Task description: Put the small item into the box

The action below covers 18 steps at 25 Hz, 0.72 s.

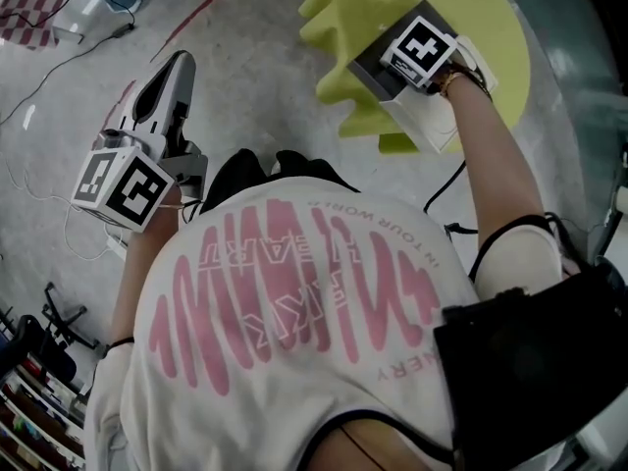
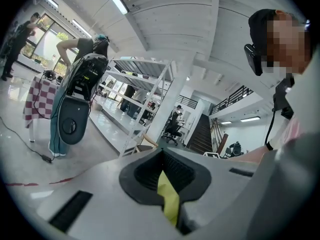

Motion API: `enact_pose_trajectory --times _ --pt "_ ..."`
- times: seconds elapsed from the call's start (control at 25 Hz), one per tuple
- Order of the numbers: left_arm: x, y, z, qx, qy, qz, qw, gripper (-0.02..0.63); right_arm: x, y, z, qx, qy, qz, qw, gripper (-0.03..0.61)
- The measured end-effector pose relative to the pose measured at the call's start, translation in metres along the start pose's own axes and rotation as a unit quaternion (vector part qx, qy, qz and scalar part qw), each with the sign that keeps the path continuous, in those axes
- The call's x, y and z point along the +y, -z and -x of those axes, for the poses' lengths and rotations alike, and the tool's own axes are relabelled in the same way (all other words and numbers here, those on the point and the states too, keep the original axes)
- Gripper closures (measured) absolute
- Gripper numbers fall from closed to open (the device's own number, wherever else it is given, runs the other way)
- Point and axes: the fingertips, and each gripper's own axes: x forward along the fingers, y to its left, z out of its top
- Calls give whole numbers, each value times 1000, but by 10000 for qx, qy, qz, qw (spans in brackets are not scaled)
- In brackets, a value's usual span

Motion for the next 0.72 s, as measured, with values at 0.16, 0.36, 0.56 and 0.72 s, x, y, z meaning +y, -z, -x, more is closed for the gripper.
enact_pose_trajectory --times 0.16,0.36,0.56,0.72 --pt "2 3 0 -69 -74 -19 9999 606 -1 6 -12 68 -61 10 10000 302" --pt "-2 4 4 -101 -93 -91 9999 606 7 8 -19 167 -71 206 9996 302" --pt "-4 -4 7 -125 -52 -175 9998 606 11 6 -16 260 -142 183 9994 302" --pt "-3 -4 2 -145 -47 -182 9997 606 9 7 -18 270 -199 186 9993 302"
